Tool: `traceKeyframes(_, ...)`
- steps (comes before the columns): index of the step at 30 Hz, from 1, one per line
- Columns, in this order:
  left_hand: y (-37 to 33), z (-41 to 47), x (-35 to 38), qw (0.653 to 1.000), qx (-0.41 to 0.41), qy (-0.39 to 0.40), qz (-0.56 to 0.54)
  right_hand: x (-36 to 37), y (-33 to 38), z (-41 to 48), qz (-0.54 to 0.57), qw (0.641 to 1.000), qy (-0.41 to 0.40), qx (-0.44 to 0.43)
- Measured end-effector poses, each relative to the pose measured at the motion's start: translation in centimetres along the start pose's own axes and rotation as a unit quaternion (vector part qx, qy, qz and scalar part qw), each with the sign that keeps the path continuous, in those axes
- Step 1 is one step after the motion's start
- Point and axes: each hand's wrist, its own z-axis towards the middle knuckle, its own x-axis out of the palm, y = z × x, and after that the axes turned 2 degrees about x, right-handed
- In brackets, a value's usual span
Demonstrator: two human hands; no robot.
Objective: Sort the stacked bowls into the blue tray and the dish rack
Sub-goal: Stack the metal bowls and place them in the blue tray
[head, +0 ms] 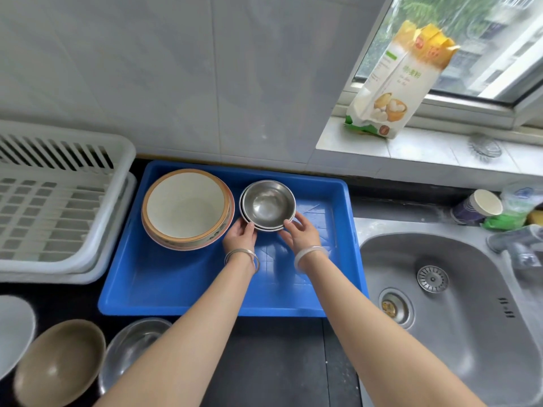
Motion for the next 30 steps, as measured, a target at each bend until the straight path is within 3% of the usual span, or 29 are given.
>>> traceKeyframes(8,0.2,1.0,-0.1,0.999,0.019,-0.016,0.047,0.6,0.1,0.0,0.017,1.000,-0.005,0.026)
traceKeyframes(20,-1.4,-2.9,-1.4,0.997,0.002,-0.010,0.080,-1.8,1.8,-4.2,-0.188,0.982,0.002,0.020)
traceKeyframes(23,-2.4,-5.8,-3.1,0.994,0.023,0.003,0.103,-2.7,2.1,-7.2,-0.225,0.974,0.022,-0.013)
traceKeyframes(27,-3.5,-10.6,-6.5,0.973,0.086,0.019,0.214,-3.1,1.1,-11.6,-0.253,0.964,0.068,-0.044)
traceKeyframes(30,-3.5,-14.3,-9.9,0.958,0.116,-0.002,0.261,-3.1,-1.4,-14.3,-0.306,0.943,0.122,-0.049)
